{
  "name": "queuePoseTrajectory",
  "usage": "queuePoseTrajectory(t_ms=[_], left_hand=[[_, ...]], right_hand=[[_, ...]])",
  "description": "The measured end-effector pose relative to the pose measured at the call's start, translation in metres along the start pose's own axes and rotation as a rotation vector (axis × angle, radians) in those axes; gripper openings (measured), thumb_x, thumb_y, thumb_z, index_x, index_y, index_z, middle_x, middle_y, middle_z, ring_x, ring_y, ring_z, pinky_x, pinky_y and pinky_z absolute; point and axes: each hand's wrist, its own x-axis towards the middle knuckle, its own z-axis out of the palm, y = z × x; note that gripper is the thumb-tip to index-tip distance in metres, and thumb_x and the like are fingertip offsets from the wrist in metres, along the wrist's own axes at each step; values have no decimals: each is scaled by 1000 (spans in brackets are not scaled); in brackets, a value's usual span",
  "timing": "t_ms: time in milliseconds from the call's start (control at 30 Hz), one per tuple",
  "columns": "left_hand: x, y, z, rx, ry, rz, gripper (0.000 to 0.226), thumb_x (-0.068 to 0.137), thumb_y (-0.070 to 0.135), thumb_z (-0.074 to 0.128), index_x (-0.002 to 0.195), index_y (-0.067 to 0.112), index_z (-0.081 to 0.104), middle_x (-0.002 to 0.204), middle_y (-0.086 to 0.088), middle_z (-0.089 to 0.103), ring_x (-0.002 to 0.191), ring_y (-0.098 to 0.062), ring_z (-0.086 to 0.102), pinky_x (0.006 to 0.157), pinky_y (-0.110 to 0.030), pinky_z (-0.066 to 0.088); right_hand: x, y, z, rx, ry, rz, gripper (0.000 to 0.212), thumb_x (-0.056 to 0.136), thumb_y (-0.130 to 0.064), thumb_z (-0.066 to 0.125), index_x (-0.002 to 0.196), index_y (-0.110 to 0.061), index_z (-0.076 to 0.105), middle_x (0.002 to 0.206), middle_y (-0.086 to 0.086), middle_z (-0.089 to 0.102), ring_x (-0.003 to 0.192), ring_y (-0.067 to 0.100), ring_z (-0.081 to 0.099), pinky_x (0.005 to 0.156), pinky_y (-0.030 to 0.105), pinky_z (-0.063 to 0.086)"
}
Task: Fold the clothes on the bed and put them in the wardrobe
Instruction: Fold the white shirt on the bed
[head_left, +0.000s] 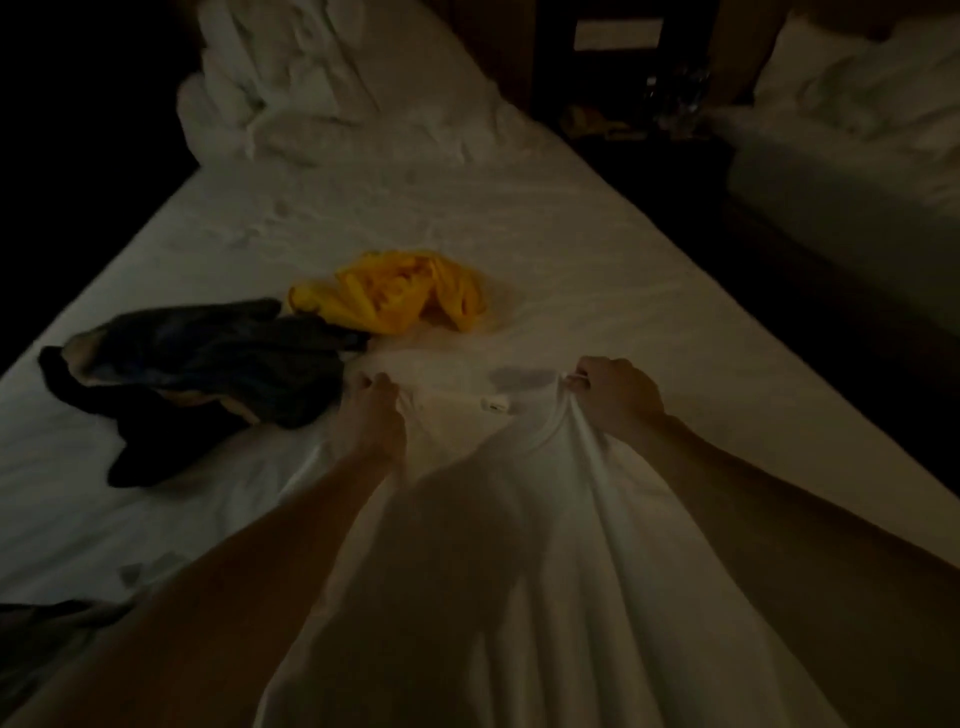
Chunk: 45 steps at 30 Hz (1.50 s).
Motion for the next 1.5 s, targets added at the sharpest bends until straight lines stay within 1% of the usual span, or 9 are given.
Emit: queuePoseTrajectory(t_ms=[133,333,467,600,867,1033,1133,1367,1500], left_hand=[[4,-10,18,9,40,171,23,100,28,43,116,12,46,124,-10,46,109,-34,51,78,-43,40],[-15,-27,-20,144,-26,138,63,91,59,47,136,16,37,139,-9,40,126,-31,43,100,-46,37],[-61,-35,-66,252,-283,-120,109,71,77,60,148,8,25,149,-17,30,135,-35,35,105,-44,34],[-94,-55,-93,171,-538,-185,84,83,59,63,142,3,39,144,-15,43,129,-28,46,98,-30,39],[-92,-60,-130,-271,-30,-177,35,83,24,74,113,9,65,119,-16,62,109,-35,57,88,-38,47],[-83,-31,-150,106,7,-16,22,78,30,74,86,27,54,108,-10,63,98,-34,60,82,-43,52],[-71,18,-151,247,-12,42,31,85,28,68,112,18,57,120,-11,57,108,-37,57,84,-45,51],[-70,104,-126,-1087,-462,-219,46,94,9,60,138,14,47,128,0,38,110,-23,44,53,-27,59],[-62,79,-97,-1226,-432,-404,35,103,23,46,137,17,49,128,-9,46,96,-30,53,79,-45,55]], right_hand=[[-2,12,37,-72,27,-40,31,101,-42,41,106,-14,54,109,12,63,104,32,58,81,38,42],[-29,25,16,-190,1,50,48,95,-52,44,123,-13,47,127,10,53,121,31,47,97,45,38],[-68,41,-22,-114,-97,283,57,96,-55,36,130,-10,45,135,13,49,126,33,42,100,48,35],[-110,74,-45,-40,-266,497,62,93,-54,42,137,-11,43,140,14,44,130,36,39,107,48,33],[-143,90,-62,-5,-238,498,44,95,-45,47,131,-20,45,137,15,36,128,38,33,104,52,33],[-140,88,-71,38,-97,278,30,98,-45,44,117,-21,47,115,17,58,103,36,59,84,39,47],[-132,81,-76,60,-45,239,28,91,-46,56,108,-25,56,114,12,60,102,34,59,82,37,47],[-111,63,-87,831,-51,393,31,70,-22,85,97,-15,71,97,7,69,94,24,64,72,29,50],[-114,57,-87,1153,-162,501,35,67,-14,85,99,-13,72,89,7,68,83,22,63,64,26,48]])
